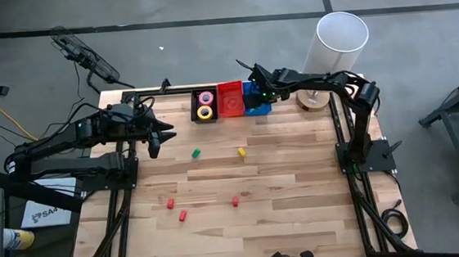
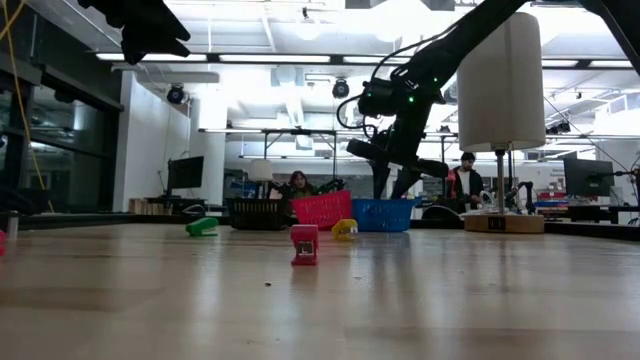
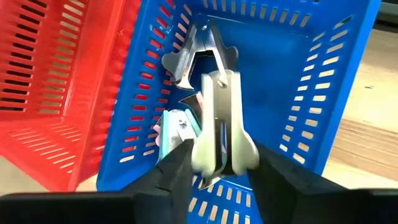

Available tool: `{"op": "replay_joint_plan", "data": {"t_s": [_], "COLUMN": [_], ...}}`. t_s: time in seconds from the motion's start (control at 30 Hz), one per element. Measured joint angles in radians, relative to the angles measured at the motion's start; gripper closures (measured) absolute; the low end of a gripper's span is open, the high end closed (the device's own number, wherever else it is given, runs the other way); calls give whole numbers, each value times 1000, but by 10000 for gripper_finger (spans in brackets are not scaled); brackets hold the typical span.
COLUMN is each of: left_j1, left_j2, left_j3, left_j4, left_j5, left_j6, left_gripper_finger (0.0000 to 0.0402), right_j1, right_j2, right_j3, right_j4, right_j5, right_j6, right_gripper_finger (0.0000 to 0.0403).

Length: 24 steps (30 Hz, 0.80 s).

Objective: Pick and place Stapler, Stapler remover, tape
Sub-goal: Put the gray staple remover into the blue bin, then put the yellow stapler into the red bin

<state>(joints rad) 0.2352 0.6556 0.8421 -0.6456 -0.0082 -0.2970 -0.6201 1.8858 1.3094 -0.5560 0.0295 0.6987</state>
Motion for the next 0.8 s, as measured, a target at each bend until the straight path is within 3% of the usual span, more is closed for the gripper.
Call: {"op": "replay_joint_plan", "data": {"t_s": [0.3, 0.67, 0.8], "left_j1": [0, 0, 0], "left_j2": [0, -26, -56], "left_j3": [0, -1, -1], "left_j4": [0, -3, -10], "left_j5": [1, 1, 1], "left_j6": [0, 0, 0], "left_gripper_finger": [250, 250, 250], "right_j1": [0, 16, 51], "right_j2": [0, 0, 0], "right_j3": [3, 108, 135], "right_j4": [-5, -61, -67], "right_j5": [-19, -21, -69], "right_j6": [0, -79, -164], "right_gripper_finger": [168, 163, 163]}}
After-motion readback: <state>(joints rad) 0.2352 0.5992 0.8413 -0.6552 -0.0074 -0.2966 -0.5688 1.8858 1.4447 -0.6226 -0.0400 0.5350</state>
